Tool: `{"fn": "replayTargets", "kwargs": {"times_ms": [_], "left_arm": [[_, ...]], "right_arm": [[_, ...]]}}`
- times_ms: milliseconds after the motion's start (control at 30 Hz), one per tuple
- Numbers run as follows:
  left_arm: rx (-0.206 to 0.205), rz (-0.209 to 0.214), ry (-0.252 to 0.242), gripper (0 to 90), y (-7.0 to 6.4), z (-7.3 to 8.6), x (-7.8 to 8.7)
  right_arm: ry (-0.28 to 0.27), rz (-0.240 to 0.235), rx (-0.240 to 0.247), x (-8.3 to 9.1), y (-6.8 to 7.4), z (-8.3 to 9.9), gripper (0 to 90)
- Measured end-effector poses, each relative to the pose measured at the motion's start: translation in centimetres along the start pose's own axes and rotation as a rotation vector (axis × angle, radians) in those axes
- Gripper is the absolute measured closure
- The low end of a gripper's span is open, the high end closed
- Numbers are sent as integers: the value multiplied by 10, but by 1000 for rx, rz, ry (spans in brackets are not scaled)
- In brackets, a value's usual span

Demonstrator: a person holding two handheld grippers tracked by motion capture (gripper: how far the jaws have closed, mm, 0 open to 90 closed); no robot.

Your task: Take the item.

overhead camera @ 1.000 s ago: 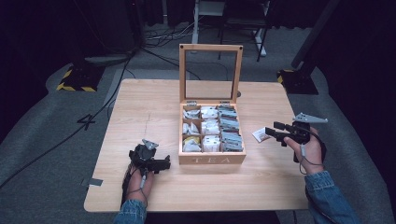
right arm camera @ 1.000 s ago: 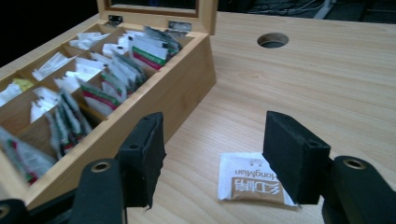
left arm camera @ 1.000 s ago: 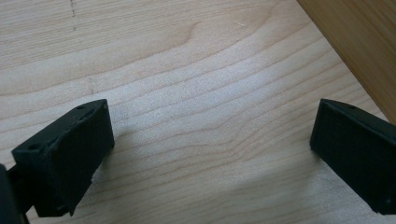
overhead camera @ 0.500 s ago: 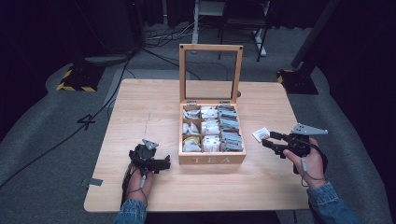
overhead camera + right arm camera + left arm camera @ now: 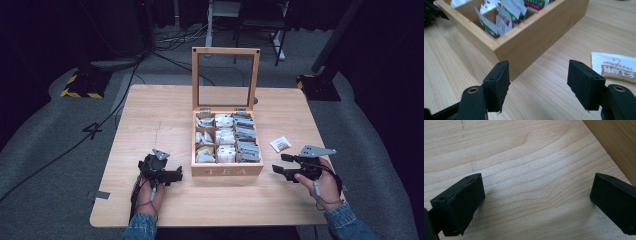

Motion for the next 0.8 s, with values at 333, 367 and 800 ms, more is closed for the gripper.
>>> {"fn": "replayTargets", "kwargs": {"times_ms": [333,367,800], "left_arm": [[0,0,0,0,0,0,0],[0,0,0,0,0,0,0],[-1,0,-1,0,0,0,0]], "right_arm": [[115,-13,3,-17,-1,20,278],[120,-14,4,-18,-1,21,274],[210,-14,51,-30,-1,34,147]]}}
Point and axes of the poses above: each handheld gripper's, and its own axes: x roughly backward along the jaws, z roughly out of its underside, y roughly to its left, the point moved 4 cm from there along -x, roughly forward along the jaws, and after that the axes turned 9 degrees about -z, right-handed, at the moved point
